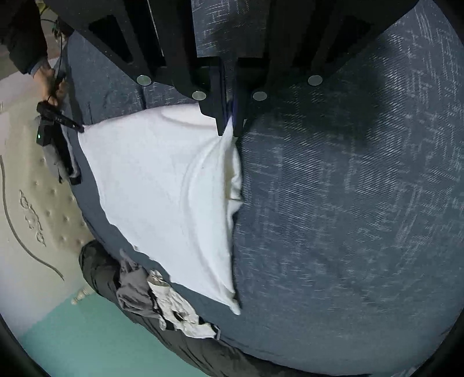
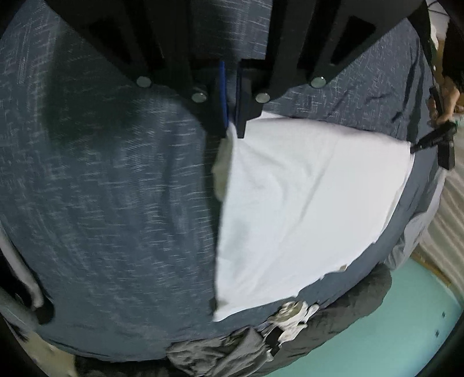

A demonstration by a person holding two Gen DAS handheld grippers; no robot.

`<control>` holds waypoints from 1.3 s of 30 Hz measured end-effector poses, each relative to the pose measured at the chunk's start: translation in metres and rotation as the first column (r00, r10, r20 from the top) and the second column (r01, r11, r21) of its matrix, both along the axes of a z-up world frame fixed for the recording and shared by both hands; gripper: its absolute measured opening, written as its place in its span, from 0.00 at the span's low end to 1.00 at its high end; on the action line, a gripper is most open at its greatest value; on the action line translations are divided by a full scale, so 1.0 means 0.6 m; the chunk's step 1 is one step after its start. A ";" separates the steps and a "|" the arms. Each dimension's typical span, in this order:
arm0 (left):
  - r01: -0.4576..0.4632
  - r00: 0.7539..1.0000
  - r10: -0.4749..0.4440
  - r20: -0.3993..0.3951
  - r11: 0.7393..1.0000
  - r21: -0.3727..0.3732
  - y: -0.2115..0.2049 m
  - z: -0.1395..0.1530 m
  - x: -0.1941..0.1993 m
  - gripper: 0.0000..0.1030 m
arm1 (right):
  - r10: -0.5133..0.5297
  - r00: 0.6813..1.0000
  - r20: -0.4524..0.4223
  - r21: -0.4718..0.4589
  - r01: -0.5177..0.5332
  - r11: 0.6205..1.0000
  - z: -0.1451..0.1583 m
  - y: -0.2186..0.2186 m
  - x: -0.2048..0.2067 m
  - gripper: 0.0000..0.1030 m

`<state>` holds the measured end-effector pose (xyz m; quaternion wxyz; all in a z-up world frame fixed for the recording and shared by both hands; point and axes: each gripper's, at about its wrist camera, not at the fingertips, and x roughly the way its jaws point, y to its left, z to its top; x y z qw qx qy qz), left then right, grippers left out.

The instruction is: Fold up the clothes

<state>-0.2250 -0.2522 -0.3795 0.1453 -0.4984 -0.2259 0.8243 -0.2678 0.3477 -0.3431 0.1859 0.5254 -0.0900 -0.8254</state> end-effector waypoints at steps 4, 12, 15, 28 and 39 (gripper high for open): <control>-0.036 0.999 0.036 0.009 0.999 0.015 -0.007 -0.007 0.006 0.03 | -0.010 1.000 0.008 0.001 0.010 1.000 -0.010 0.005 0.005 0.03; -0.042 0.999 0.042 0.011 0.999 -0.008 -0.020 0.035 -0.006 0.13 | -0.034 0.996 0.077 -0.081 0.041 0.996 -0.013 0.022 -0.013 0.16; -0.036 0.999 0.035 -0.011 0.998 -0.042 -0.018 0.057 -0.041 0.24 | -0.041 0.998 0.049 -0.056 0.044 0.997 0.005 0.025 -0.028 0.28; 0.005 1.000 -0.005 -0.004 0.998 -0.066 0.030 0.033 -0.209 0.08 | -0.064 0.998 0.009 -0.037 0.064 0.997 0.015 -0.035 -0.177 0.42; -0.081 0.996 0.080 -0.025 0.996 -0.030 -0.016 0.030 -0.197 0.02 | -0.098 0.995 -0.015 -0.045 0.098 0.994 0.006 -0.024 -0.190 0.02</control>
